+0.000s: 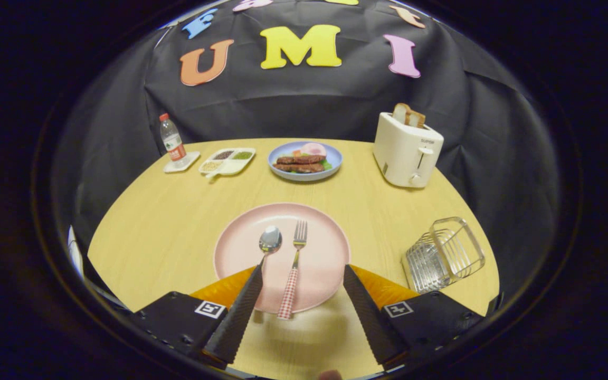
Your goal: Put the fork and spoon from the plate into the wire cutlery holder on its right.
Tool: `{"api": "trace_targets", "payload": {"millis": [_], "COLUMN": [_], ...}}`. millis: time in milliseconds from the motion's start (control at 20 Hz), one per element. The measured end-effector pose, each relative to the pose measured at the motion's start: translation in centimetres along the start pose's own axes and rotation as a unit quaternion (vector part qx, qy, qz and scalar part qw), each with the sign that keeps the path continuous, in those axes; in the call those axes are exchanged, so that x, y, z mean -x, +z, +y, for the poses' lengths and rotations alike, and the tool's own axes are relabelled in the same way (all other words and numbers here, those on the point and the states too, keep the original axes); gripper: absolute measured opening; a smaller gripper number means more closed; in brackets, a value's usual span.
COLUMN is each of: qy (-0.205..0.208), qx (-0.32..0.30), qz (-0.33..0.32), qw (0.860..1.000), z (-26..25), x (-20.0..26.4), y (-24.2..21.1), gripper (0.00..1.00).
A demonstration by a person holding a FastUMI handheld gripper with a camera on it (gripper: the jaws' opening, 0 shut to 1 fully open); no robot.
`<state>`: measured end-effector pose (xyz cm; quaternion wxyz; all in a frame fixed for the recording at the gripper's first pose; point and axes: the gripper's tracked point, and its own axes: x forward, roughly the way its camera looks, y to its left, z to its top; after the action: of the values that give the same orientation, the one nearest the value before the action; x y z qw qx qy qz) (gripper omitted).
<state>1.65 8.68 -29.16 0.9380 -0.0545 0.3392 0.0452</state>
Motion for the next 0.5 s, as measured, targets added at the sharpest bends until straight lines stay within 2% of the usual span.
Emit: {"api": "trace_targets", "payload": {"millis": [50, 150, 500], "qy": [-0.001, -0.001, 0.007], "qx": [0.006, 0.012, -0.007], "qz": [0.007, 0.02, 0.083], "qw": [1.0, 1.0, 0.997], "z": [0.1, 0.4, 1.1], "x": [-0.6, -1.6, -3.5], "y": [-0.3, -1.0, -3.7], "gripper": [0.9, 0.77, 0.42]}}
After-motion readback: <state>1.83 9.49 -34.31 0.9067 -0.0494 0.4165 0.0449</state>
